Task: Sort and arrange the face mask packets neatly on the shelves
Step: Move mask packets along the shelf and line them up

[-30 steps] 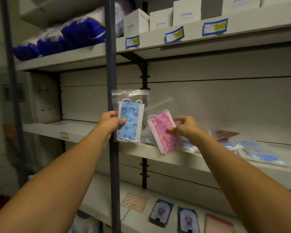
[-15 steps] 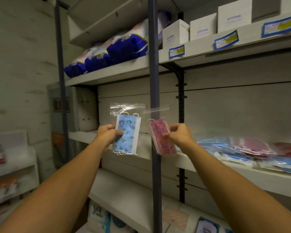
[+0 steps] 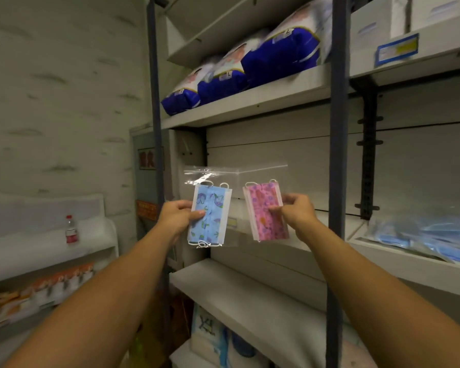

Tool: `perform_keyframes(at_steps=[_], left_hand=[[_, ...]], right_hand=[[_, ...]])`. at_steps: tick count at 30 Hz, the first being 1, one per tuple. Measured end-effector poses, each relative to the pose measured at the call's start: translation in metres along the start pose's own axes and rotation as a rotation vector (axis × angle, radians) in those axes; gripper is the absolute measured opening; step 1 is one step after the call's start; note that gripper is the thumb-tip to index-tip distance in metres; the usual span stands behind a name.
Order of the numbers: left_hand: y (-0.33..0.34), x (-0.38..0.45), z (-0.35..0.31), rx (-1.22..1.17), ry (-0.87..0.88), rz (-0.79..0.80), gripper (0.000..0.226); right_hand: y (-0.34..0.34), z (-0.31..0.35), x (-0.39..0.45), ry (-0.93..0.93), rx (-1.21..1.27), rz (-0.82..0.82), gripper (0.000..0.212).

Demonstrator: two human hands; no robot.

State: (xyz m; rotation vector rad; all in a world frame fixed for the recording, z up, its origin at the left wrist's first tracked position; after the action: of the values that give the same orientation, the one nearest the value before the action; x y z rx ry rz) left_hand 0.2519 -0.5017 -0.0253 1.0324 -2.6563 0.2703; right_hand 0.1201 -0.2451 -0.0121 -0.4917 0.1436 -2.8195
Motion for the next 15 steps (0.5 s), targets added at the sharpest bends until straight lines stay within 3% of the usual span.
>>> perform_keyframes(at_steps=[15], left_hand=[[-0.064, 0.076, 0.051, -0.025, -0.022, -0.052, 0.018]], right_hand=[[0.109, -0.01, 0.057, 0.044, -0.009, 0.047, 0.05]])
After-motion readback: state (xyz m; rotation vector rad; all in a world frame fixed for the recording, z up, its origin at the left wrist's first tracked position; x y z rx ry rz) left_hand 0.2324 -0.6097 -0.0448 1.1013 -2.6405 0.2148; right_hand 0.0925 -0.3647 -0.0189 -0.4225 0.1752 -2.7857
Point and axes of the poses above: each hand's wrist, its own x-axis towards the middle knuckle, its own y-axis out of the palm, z = x × y, the point moved 2 cm from there along x, towards the middle knuckle
